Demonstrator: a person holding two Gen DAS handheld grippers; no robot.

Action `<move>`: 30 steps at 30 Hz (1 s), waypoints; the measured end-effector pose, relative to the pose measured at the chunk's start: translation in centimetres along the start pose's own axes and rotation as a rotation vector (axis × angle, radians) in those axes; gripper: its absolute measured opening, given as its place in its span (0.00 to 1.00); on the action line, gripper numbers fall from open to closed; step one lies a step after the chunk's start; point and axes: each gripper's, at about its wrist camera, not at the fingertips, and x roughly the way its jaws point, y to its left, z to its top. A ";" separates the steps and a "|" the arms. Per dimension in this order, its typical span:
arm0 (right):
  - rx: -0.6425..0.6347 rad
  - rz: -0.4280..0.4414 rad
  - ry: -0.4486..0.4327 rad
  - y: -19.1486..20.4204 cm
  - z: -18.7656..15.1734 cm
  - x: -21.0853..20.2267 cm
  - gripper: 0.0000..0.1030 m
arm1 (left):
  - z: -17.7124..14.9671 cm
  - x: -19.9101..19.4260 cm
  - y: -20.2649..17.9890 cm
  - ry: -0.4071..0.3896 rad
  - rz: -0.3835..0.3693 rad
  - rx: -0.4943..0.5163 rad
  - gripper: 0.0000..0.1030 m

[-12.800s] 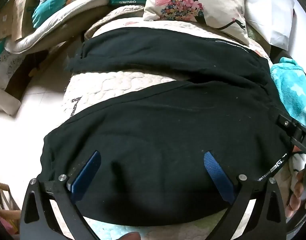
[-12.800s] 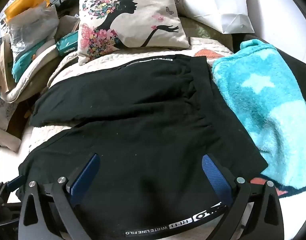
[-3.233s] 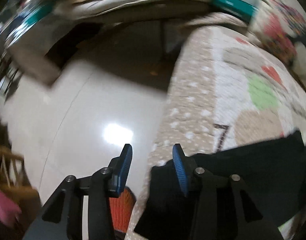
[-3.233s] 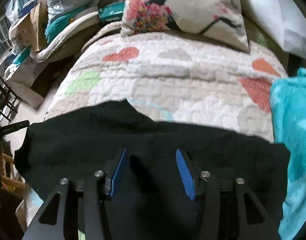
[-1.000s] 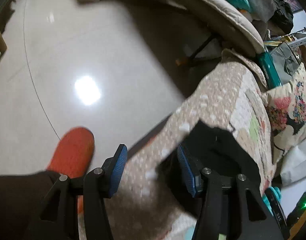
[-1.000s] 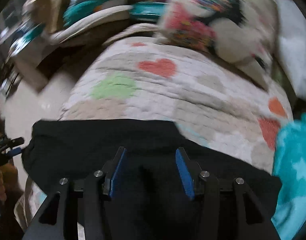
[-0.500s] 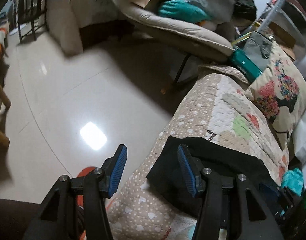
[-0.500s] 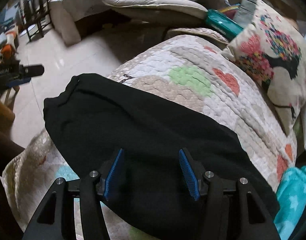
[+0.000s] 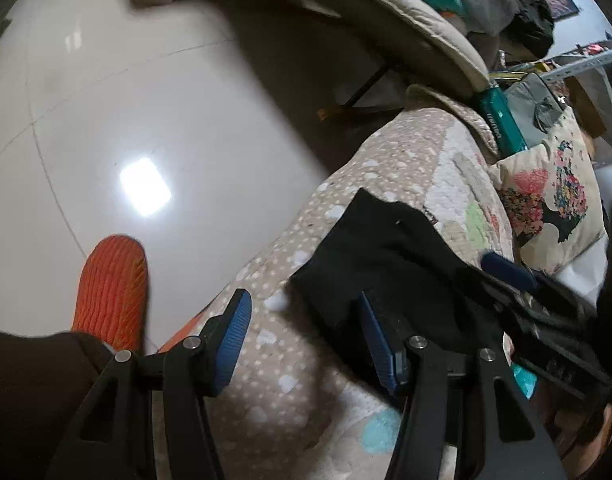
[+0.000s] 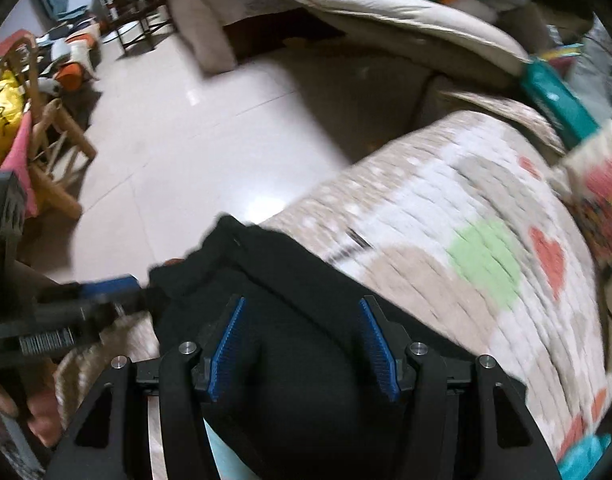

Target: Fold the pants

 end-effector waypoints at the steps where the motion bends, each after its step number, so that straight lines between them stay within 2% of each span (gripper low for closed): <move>1: -0.012 0.016 0.011 0.2 0.7 0.6 0.59 | 0.0 0.2 -0.2 -0.002 0.008 0.005 0.53; 5: -0.055 0.027 0.056 1.2 2.5 3.1 0.59 | -0.1 2.1 0.9 0.053 0.025 -0.054 0.54; 7: -0.076 0.033 0.077 1.7 3.2 4.3 0.59 | -0.1 2.8 1.5 0.063 0.011 -0.096 0.58; 9: -0.098 0.044 0.100 2.2 3.8 5.4 0.59 | 0.0 3.2 1.5 0.064 0.000 -0.098 0.59; 12: -0.124 0.047 0.136 2.8 4.3 7.0 0.59 | -0.3 4.2 1.3 0.088 -0.018 -0.107 0.68; 16: -0.135 0.060 0.158 3.2 4.4 7.9 0.59 | -0.5 4.3 0.8 0.085 -0.010 -0.101 0.69; 17: -0.141 0.065 0.163 3.4 4.4 8.0 0.58 | -0.5 4.4 0.7 0.092 -0.012 -0.096 0.65; 18: -0.146 0.069 0.169 3.8 4.4 8.2 0.47 | -0.4 4.4 0.6 0.104 -0.018 -0.083 0.59; 19: -0.154 0.062 0.175 4.0 4.3 8.2 0.38 | -0.3 4.3 0.5 0.111 -0.040 -0.070 0.43; 20: -0.160 0.050 0.170 4.1 4.3 8.1 0.33 | -0.1 3.9 0.0 0.111 -0.062 -0.047 0.28; 21: -0.157 0.051 0.164 4.0 4.2 7.8 0.29 | 0.0 3.7 -0.2 0.112 -0.087 -0.033 0.18; 30: -0.063 0.053 0.021 2.5 3.7 2.2 0.25 | 0.3 0.9 -2.9 0.064 -0.221 0.027 0.16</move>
